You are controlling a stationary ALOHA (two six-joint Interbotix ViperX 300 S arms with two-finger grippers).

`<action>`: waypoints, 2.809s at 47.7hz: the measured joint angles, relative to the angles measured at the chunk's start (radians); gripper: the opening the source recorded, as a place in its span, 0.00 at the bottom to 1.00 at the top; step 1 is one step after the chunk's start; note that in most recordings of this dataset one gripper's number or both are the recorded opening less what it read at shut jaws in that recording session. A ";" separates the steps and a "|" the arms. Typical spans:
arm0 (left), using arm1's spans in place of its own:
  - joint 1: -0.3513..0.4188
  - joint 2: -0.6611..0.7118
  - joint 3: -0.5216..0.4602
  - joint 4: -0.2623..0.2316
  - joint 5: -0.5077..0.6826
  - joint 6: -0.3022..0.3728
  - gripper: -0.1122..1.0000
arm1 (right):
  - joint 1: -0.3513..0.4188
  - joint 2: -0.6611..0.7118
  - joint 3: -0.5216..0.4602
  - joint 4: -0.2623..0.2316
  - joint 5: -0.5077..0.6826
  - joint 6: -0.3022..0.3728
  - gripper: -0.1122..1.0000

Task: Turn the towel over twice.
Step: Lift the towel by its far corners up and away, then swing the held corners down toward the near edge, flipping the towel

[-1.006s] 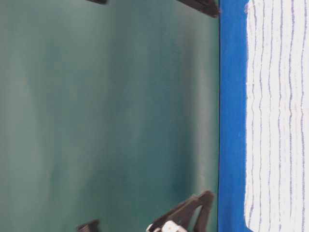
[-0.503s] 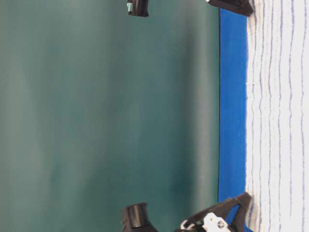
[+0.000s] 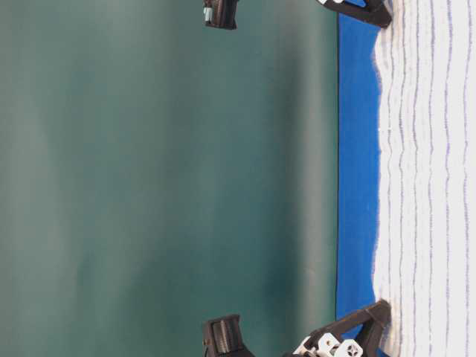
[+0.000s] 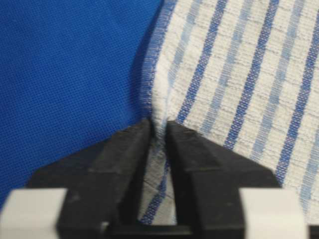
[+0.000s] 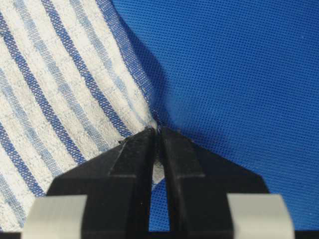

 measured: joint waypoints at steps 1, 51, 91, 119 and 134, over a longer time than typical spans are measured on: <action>0.002 -0.002 0.002 0.000 0.003 0.002 0.16 | -0.002 0.000 0.000 0.000 0.000 0.002 0.17; 0.152 -0.247 -0.198 0.000 0.175 0.104 0.13 | -0.183 -0.265 -0.129 -0.064 0.098 -0.009 0.17; 0.143 -0.451 -0.287 0.000 0.255 0.202 0.13 | -0.127 -0.511 -0.273 -0.141 0.268 0.002 0.17; -0.161 -0.569 -0.172 0.000 0.457 0.184 0.13 | 0.302 -0.689 -0.123 -0.118 0.471 0.138 0.17; -0.357 -0.560 -0.091 0.000 0.535 0.126 0.13 | 0.503 -0.643 -0.031 -0.114 0.466 0.253 0.17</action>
